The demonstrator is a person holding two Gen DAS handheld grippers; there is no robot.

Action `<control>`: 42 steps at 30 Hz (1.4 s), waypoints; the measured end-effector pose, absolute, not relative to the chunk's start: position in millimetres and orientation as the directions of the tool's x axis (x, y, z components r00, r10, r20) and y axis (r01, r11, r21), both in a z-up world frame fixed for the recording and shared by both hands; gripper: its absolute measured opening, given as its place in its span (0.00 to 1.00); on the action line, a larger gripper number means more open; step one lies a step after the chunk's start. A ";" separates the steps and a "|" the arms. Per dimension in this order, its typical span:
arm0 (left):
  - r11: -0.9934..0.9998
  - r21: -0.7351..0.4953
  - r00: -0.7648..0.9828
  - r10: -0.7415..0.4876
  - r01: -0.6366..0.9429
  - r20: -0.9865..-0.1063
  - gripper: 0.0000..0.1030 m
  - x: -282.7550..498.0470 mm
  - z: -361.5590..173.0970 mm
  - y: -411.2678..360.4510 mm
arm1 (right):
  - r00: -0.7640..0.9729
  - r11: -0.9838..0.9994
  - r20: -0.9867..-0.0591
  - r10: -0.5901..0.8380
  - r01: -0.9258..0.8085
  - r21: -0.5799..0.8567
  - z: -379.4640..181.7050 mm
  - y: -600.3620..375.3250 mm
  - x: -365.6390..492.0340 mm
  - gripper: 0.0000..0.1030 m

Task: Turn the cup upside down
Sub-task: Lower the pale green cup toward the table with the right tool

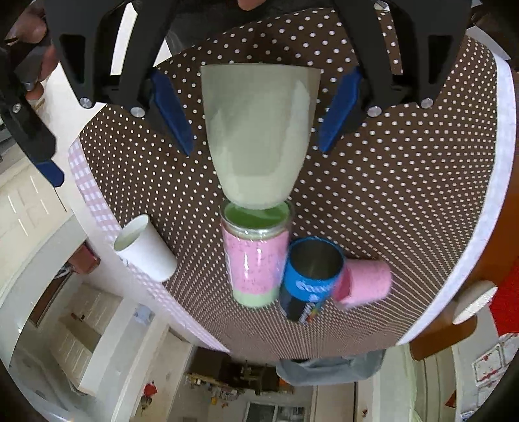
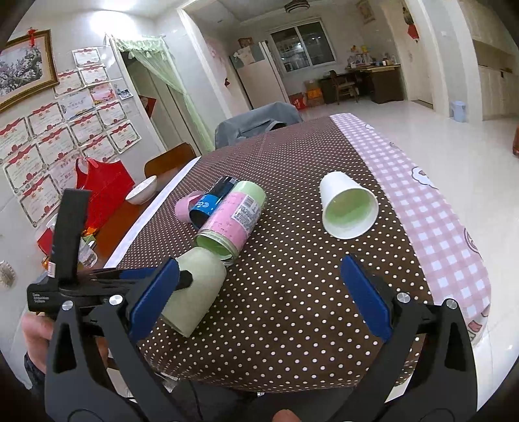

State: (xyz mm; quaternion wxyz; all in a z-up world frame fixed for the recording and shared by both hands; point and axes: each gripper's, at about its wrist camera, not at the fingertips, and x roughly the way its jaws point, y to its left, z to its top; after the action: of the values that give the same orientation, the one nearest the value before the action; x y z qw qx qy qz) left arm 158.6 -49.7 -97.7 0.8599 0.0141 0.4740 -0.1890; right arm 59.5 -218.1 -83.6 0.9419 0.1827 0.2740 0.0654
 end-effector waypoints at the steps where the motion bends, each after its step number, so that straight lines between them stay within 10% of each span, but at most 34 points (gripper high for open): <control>1: 0.930 -0.153 0.496 -0.311 0.333 -0.811 0.76 155.6 -93.9 -45.9 | 0.840 0.924 -0.493 0.228 -0.028 0.381 -83.0 -217.2 60.2 0.94; 42: 0.995 -0.014 0.840 -0.087 0.094 -0.536 0.76 46.7 -26.4 49.9 | 0.786 0.926 -0.528 0.322 -0.145 0.350 -49.5 -153.9 72.3 0.94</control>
State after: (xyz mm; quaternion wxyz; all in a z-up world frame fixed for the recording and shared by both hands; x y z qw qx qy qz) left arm 46.8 49.9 -26.3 0.9590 0.0066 0.2792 -0.0473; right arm 72.3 -153.9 -49.5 0.9334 0.1470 0.3025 0.1251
